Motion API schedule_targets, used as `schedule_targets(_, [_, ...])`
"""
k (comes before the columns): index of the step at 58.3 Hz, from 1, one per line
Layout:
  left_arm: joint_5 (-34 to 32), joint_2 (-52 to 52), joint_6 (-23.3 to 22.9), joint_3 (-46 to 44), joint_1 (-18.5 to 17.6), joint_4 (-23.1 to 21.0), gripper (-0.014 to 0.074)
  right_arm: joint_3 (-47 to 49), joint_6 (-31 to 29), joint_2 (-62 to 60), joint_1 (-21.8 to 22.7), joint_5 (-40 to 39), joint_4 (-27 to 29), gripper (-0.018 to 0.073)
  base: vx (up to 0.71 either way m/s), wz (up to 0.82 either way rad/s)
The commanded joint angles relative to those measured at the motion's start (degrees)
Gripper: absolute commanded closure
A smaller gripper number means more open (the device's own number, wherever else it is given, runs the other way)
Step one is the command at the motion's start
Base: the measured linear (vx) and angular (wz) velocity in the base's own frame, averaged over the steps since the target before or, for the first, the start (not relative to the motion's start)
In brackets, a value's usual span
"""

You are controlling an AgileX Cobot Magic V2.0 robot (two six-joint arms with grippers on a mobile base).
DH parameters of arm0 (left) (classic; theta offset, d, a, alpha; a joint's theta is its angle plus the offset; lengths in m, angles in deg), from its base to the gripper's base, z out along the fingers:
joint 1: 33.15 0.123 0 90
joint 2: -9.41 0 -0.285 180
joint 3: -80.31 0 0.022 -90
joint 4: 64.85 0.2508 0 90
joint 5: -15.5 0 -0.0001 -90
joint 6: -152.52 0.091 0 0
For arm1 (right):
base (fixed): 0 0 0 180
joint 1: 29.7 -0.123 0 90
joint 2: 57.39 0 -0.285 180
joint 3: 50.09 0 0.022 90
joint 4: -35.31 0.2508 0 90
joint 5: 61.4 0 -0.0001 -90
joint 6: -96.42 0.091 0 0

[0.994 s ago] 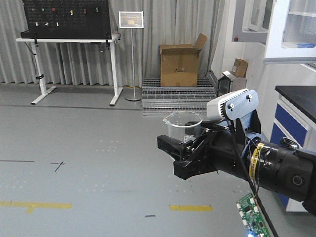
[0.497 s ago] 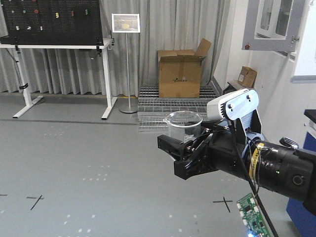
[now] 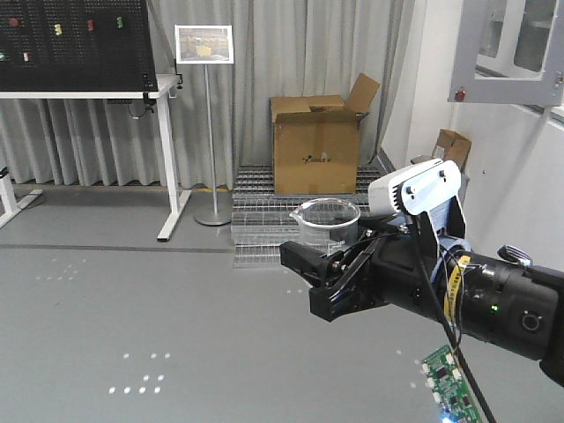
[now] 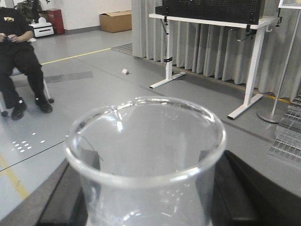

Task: Pick beaker and place in left cabinet
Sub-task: 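Keep holding the beaker while driving to the open cabinet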

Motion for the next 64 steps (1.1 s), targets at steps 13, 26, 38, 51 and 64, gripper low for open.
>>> schedule_targets(13, [-4.78, 1.11, -0.19, 0.93, -0.06, -0.42, 0.0595, 1.89, -0.20, -1.95, 0.20, -1.76, 1.36, 0.0426, 0.69, 0.01])
schedule_targets(26, [-4.78, 1.11, -0.19, 0.93, -0.06, -0.42, 0.0595, 1.89, -0.20, -1.95, 0.20, -1.76, 1.36, 0.0426, 0.68, 0.03])
schedule_targets(38, [-4.78, 1.11, -0.19, 0.93, -0.06, -0.42, 0.0595, 1.89, -0.20, -1.95, 0.20, -1.76, 1.36, 0.0426, 0.67, 0.02])
schedule_targets(51, [-4.78, 1.11, -0.19, 0.93, -0.06, -0.42, 0.0595, 1.89, -0.20, -1.95, 0.20, -1.76, 1.36, 0.0426, 0.66, 0.01])
schedule_targets(64, [-4.78, 1.11, -0.19, 0.93, -0.06, -0.42, 0.0595, 1.89, -0.20, -1.95, 0.20, -1.76, 1.36, 0.0426, 0.64, -0.03])
